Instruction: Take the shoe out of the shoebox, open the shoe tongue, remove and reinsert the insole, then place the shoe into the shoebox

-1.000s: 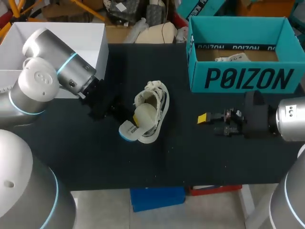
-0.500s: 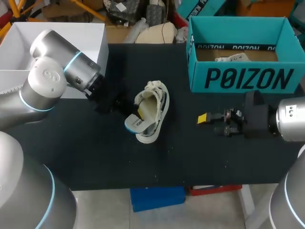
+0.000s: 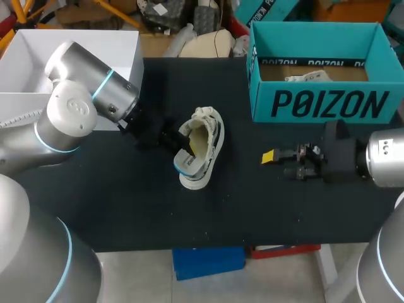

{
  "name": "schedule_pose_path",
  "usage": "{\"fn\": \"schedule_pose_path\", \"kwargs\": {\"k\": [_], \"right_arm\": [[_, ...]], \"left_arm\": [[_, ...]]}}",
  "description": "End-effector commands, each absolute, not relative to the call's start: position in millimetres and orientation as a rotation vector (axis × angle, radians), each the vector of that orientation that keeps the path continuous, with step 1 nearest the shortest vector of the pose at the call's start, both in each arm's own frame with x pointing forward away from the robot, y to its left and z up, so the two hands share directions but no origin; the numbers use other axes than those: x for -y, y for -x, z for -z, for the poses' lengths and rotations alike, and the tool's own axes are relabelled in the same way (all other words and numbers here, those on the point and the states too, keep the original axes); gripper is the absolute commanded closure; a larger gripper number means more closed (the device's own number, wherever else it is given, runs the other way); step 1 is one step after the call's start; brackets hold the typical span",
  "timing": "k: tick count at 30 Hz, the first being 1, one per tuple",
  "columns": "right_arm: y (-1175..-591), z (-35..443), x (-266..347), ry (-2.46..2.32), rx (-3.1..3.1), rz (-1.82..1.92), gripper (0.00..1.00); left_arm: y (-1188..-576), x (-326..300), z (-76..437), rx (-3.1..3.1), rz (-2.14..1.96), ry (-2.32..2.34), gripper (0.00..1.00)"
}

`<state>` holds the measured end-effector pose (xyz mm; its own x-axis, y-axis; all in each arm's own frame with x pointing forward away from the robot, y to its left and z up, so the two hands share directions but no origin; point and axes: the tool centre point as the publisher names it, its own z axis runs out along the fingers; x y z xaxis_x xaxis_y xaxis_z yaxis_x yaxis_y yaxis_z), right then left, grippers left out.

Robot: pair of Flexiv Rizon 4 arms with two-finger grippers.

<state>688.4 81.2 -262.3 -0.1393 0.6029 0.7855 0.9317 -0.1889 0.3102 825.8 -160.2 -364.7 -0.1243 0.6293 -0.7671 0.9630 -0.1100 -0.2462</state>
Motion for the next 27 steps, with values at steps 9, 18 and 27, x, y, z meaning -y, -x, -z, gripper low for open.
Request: {"fn": "schedule_pose_path", "kwargs": {"k": [9, 18, 27], "right_arm": [[-688.9, 261.6, -81.5, 1.776, 1.718, 1.252, 0.0], [-688.9, 261.6, -81.5, 1.776, 1.718, 1.252, 0.0], [-688.9, 261.6, -81.5, 1.776, 1.718, 1.252, 0.0]], "left_arm": [[-799.2, 143.4, 350.5, -1.795, 1.13, -1.738, 0.65], [-782.8, 134.8, 353.7, -1.837, 1.154, -1.733, 0.56], [-781.2, 125.4, 350.3, -1.841, 1.141, -1.722, 0.81]]}}
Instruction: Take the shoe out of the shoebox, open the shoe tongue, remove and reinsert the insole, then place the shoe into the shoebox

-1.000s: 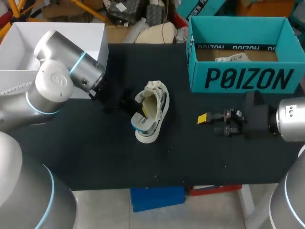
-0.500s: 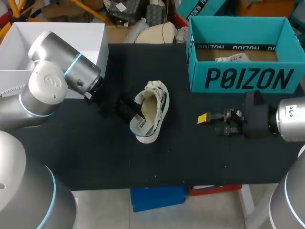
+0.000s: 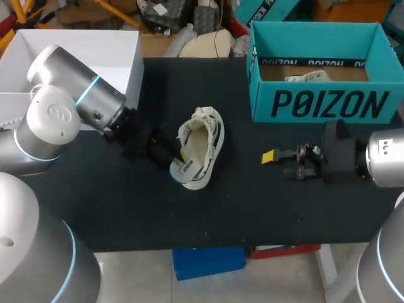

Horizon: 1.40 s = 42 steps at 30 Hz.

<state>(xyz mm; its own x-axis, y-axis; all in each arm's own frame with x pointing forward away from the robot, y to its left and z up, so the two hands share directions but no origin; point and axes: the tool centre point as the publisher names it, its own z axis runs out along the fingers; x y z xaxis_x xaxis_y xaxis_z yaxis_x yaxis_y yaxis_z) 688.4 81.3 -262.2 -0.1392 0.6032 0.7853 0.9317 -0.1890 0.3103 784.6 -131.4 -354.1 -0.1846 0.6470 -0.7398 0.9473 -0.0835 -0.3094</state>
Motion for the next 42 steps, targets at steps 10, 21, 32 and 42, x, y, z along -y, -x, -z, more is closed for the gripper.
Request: {"fn": "schedule_pose_path", "kwargs": {"k": [10, 21, 32, 42], "right_arm": [[-688.9, 261.6, -81.5, 1.776, 1.718, 1.252, 0.0], [-688.9, 261.6, -81.5, 1.776, 1.718, 1.252, 0.0], [-688.9, 261.6, -81.5, 1.776, 1.718, 1.252, 0.0], [-688.9, 261.6, -81.5, 1.776, 1.718, 1.252, 0.0]], "left_arm": [[-788.3, 134.6, 352.9, -1.824, 1.151, -1.721, 1.0], [-810.0, 139.5, 362.9, -1.855, 1.091, -1.728, 1.0], [-826.9, 147.9, 372.8, -1.886, 0.983, -1.726, 1.0], [-835.0, 152.4, 373.8, -1.914, 0.859, -1.831, 1.0]]}}
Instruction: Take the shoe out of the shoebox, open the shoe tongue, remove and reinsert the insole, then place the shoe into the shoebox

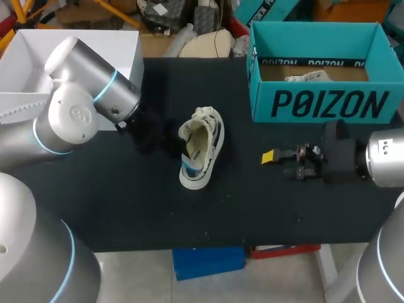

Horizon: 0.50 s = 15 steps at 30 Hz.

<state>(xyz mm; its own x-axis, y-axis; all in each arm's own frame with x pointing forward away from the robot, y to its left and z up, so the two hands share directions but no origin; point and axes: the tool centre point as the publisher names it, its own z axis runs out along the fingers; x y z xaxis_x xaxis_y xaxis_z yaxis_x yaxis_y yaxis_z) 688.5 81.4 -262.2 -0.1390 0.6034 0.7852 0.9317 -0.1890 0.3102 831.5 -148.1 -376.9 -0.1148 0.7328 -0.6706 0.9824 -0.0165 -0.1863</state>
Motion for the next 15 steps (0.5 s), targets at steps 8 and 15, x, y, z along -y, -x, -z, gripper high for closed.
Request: {"fn": "schedule_pose_path", "kwargs": {"k": [8, 15], "right_arm": [[-688.9, 261.6, -81.5, 1.776, 1.718, 1.252, 0.0], [-688.9, 261.6, -81.5, 1.776, 1.718, 1.252, 0.0]], "left_arm": [[-834.1, 163.3, 378.0, -1.924, 0.776, -1.976, 1.0], [-822.2, 169.0, 393.3, -1.956, 0.741, -2.06, 1.0]]}}
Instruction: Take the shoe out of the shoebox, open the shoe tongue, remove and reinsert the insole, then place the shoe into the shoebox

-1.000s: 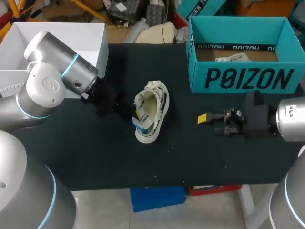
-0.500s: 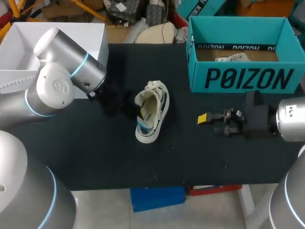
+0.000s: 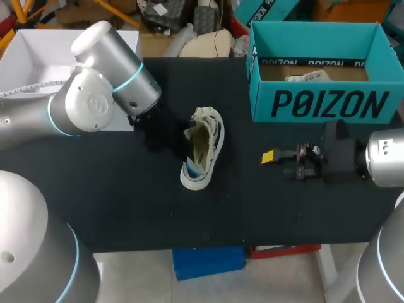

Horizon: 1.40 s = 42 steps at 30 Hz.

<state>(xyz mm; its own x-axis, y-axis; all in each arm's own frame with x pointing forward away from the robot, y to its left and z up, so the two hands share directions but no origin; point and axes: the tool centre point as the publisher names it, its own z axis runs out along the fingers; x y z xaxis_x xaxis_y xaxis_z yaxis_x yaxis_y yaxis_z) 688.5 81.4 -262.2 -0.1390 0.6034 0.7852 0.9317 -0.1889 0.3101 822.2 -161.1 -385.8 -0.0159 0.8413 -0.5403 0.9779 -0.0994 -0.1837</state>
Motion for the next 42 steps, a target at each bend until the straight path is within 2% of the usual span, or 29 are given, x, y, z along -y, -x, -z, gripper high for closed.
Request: {"fn": "schedule_pose_path", "kwargs": {"k": [1, 3, 4, 5, 6, 8, 10, 11, 12, 13, 14, 15, 16, 17, 19, 23, 25, 27, 30, 31, 32, 42], "right_arm": [[-688.9, 261.6, -81.5, 1.776, 1.718, 1.252, 0.0], [-688.9, 261.6, -81.5, 1.776, 1.718, 1.252, 0.0], [-688.9, 261.6, -81.5, 1.776, 1.718, 1.252, 0.0], [-688.9, 261.6, -81.5, 1.776, 1.718, 1.252, 0.0], [-688.9, 261.6, -81.5, 1.776, 1.718, 1.252, 0.0], [-688.9, 261.6, -81.5, 1.776, 1.718, 1.252, 0.0], [-688.9, 261.6, -81.5, 1.776, 1.718, 1.252, 0.0], [-688.9, 261.6, -81.5, 1.776, 1.718, 1.252, 0.0], [-688.9, 261.6, -81.5, 1.776, 1.718, 1.252, 0.0], [-688.9, 261.6, -81.5, 1.776, 1.718, 1.252, 0.0], [-688.9, 261.6, -81.5, 1.776, 1.718, 1.252, 0.0], [-688.9, 261.6, -81.5, 1.776, 1.718, 1.252, 0.0], [-688.9, 261.6, -81.5, 1.776, 1.718, 1.252, 0.0], [-688.9, 261.6, -81.5, 1.776, 1.718, 1.252, 0.0], [-688.9, 261.6, -81.5, 1.776, 1.718, 1.252, 0.0], [-688.9, 261.6, -81.5, 1.776, 1.718, 1.252, 0.0], [-688.9, 261.6, -81.5, 1.776, 1.718, 1.252, 0.0], [-688.9, 261.6, -81.5, 1.776, 1.718, 1.252, 0.0], [-688.9, 261.6, -81.5, 1.776, 1.718, 1.252, 0.0], [-688.9, 261.6, -81.5, 1.776, 1.718, 1.252, 0.0], [-688.9, 261.6, -81.5, 1.776, 1.718, 1.252, 0.0], [-688.9, 261.6, -81.5, 1.776, 1.718, 1.252, 0.0]], "left_arm": [[-821.5, 168.0, 395.7, -1.959, 0.74, -2.061, 1.0], [-820.2, 166.1, 397.1, -1.969, 0.738, -2.061, 0.98], [-819.6, 165.0, 396.5, -1.973, 0.742, -2.055, 0.89], [-820.0, 162.9, 394.9, -1.974, 0.736, -2.053, 0.76], [-820.5, 161.3, 393.0, -1.975, 0.732, -2.052, 0.7], [-821.5, 157.9, 386.7, -1.974, 0.718, -2.039, 0.65], [-821.9, 154.2, 379.2, -1.974, 0.711, -2.03, 0.68], [-822.6, 152.1, 376.8, -1.974, 0.703, -2.028, 0.75], [-823.2, 150.4, 375.4, -1.974, 0.701, -2.028, 0.92], [-826.3, 147.5, 375.9, -1.976, 0.7, -2.025, 0.91], [-827.4, 146.1, 375.6, -1.979, 0.695, -2.022, 0.82], [-827.3, 145.6, 374.6, -1.975, 0.684, -2.02, 0.68], [-827.1, 145.3, 372.4, -1.975, 0.687, -2.016, 0.15], [-824.2, 146.2, 368.5, -1.971, 0.688, -2.01, 0.05], [-823.1, 146.8, 362.3, -1.957, 0.702, -1.987, 0.0], [-820.7, 149.0, 355.3, -1.947, 0.756, -1.947, 0.0], [-817.0, 150.4, 356.9, -1.949, 0.772, -1.951, 0.19], [-814.4, 150.6, 357.5, -1.96, 0.797, -1.949, 0.5], [-813.2, 148.3, 352.6, -1.964, 0.782, -1.961, 0.76], [-813.1, 147.6, 350.6, -1.962, 0.778, -1.963, 0.93], [-812.9, 146.9, 348.8, -1.958, 0.763, -1.972, 1.0], [-806.9, 140.1, 353.4, -1.981, 0.698, -2.037, 1.0]]}}
